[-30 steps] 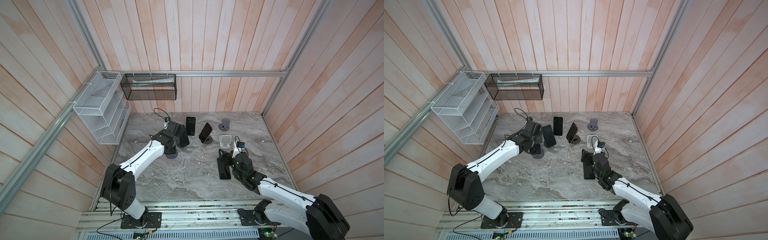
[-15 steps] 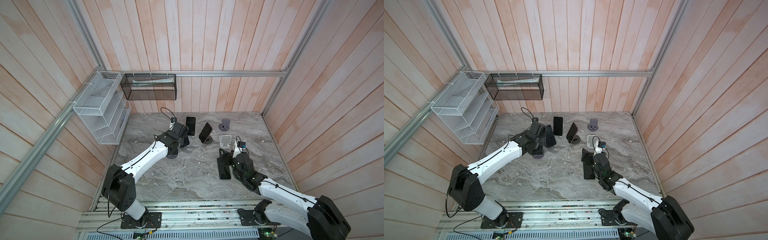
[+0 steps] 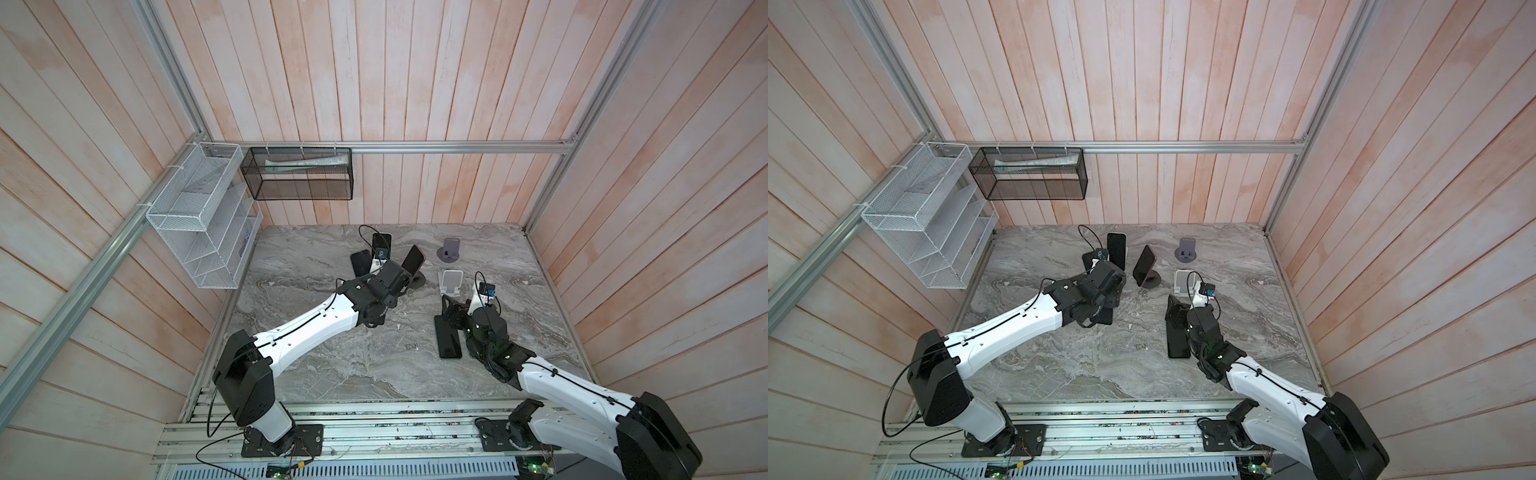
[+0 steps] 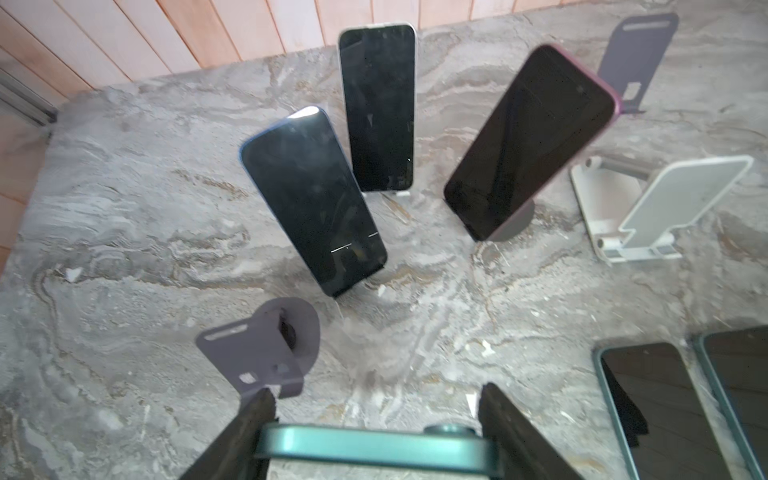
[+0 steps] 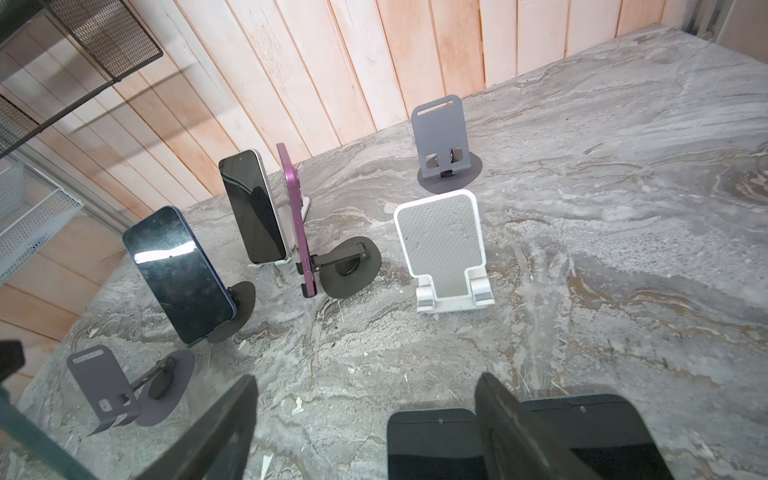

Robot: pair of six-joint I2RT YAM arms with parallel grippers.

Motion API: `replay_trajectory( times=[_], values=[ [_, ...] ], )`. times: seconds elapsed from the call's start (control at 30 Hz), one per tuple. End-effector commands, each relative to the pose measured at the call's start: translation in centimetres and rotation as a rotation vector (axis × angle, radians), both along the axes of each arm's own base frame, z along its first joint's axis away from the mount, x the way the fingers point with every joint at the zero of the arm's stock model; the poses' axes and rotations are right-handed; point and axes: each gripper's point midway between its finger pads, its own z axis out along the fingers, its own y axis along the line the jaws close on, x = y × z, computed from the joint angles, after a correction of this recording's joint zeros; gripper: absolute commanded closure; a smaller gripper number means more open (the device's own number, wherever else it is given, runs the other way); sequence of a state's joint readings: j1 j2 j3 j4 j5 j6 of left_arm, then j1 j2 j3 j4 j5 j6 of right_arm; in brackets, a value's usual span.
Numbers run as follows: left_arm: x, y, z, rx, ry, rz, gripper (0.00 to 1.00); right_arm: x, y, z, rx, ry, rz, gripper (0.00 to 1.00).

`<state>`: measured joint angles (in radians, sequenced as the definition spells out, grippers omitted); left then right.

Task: Remove the phone from the phone stand
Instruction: 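Lift the green phone off its stand with the left gripper toward the robot, then lower the green phone flat beside the flat phones with the left gripper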

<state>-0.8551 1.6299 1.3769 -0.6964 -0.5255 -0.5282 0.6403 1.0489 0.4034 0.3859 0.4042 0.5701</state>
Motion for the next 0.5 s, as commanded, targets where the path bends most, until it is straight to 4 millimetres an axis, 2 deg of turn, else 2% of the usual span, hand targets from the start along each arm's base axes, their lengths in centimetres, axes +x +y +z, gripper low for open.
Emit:
replay_trajectory(
  times=[0.0,0.1,0.23,0.3,0.47],
  values=[
    [-1.2,-1.6,-1.6,-0.062,0.072,0.028,0.54,0.0,-1.6,-0.2,-0.056,-0.002,-0.069,0.17],
    [-2.6,-3.0,-3.6,-0.071,0.119,0.023,0.54,0.0,-2.0,0.1,-0.063,-0.009,-0.082,0.17],
    [-3.2,-4.9,-5.6,-0.124,0.168,0.026,0.55,-0.1,-2.3,0.3,-0.068,-0.015,-0.093,0.17],
    [-4.4,-7.3,-6.6,-0.153,0.197,-0.003,0.58,0.0,-2.7,0.1,-0.079,-0.007,-0.110,0.17],
    [-4.0,-8.8,-7.8,-0.138,0.204,0.020,0.58,0.1,-3.1,0.0,-0.078,0.006,-0.124,0.17]
  ],
)
